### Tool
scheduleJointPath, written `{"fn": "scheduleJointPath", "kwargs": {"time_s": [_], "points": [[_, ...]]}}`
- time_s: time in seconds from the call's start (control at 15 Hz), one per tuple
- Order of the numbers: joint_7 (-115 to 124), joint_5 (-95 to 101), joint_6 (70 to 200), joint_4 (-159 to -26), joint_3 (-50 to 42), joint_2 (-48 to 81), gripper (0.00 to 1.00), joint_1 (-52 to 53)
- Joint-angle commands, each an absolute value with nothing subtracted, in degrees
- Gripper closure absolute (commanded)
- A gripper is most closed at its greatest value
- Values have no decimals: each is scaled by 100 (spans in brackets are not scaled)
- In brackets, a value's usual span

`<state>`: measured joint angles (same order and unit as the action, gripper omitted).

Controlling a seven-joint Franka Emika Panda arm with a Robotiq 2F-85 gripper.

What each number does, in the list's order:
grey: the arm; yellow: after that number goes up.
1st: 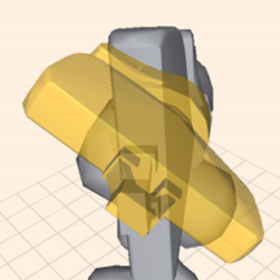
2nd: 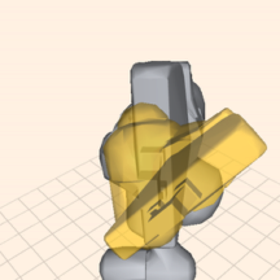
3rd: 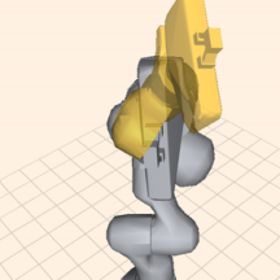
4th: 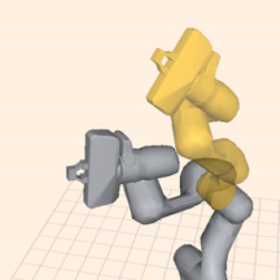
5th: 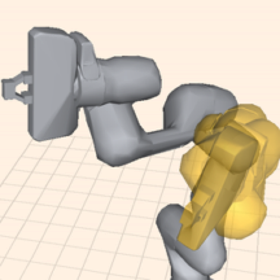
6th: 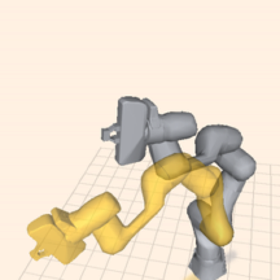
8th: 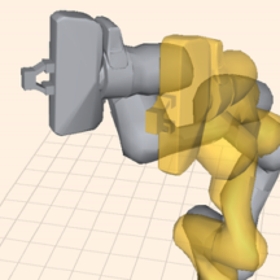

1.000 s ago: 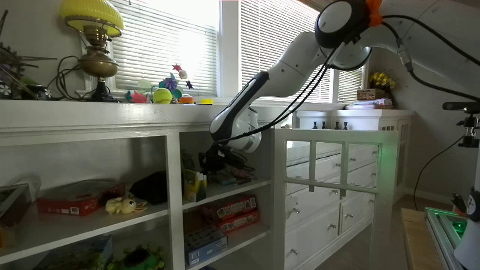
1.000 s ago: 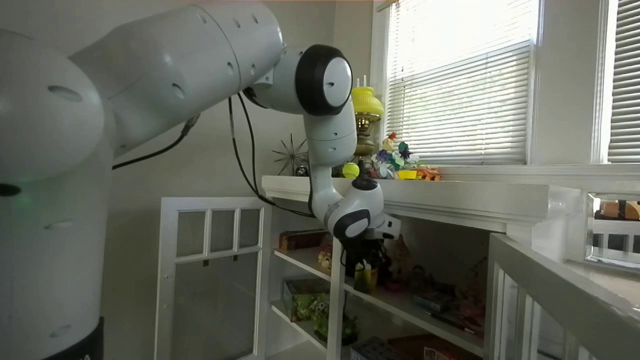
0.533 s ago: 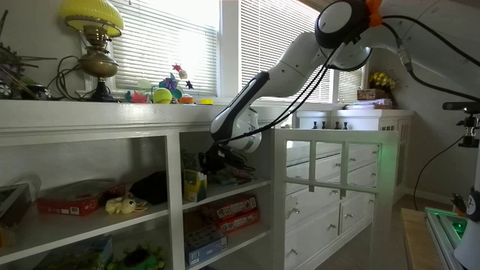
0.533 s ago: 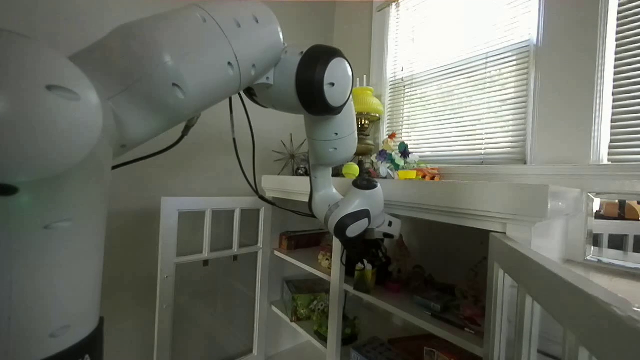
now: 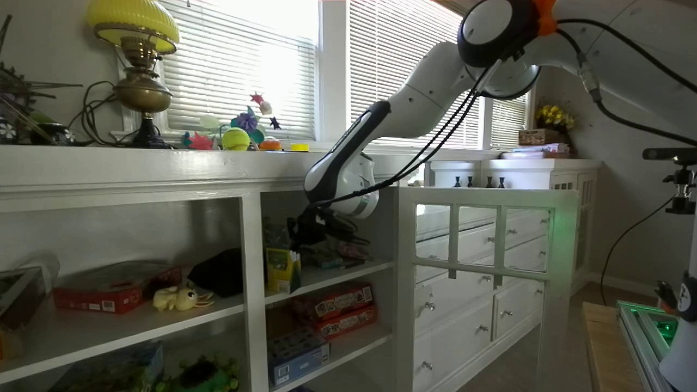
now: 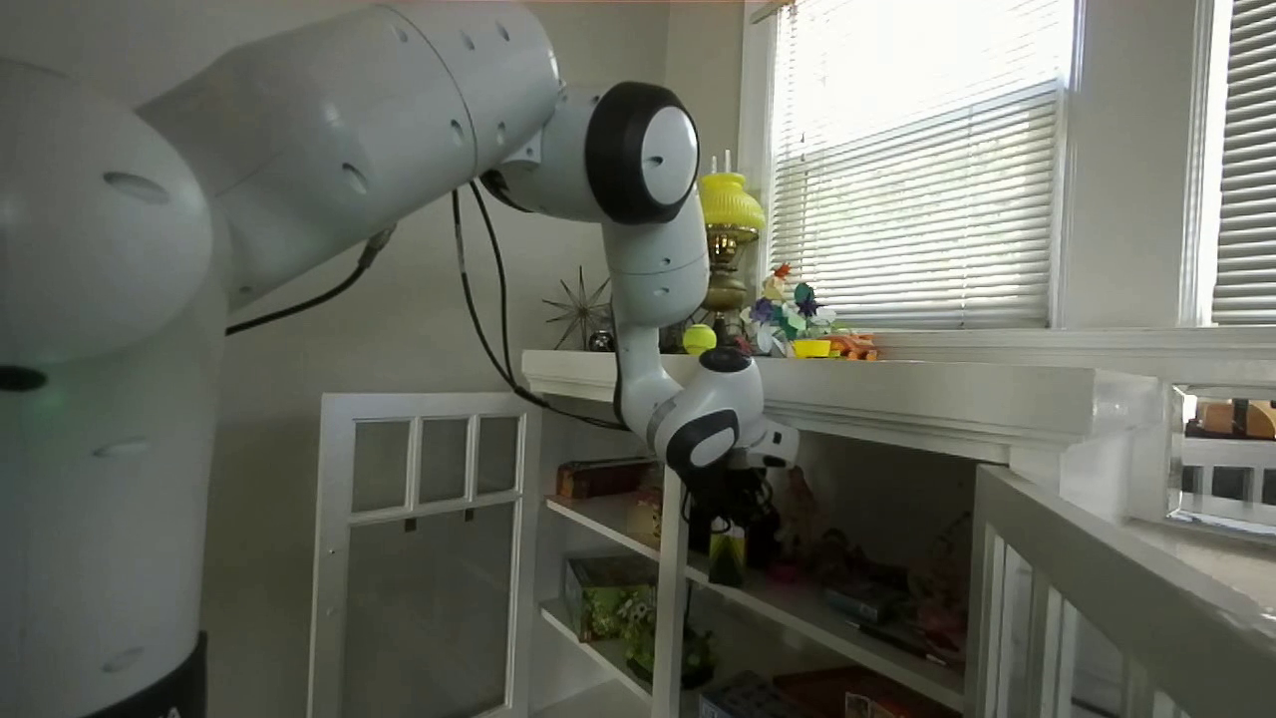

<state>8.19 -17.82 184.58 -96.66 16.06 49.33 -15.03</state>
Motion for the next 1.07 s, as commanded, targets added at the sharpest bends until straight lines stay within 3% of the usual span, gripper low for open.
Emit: {"fn": "scheduleJointPath", "kwargs": {"time_s": [0.0,1.0], "points": [[885,-1683,18547,-9790,1346,4710,99,-1300],[1523,-2020,19056,-9785,-525,4829,99,501]]}}
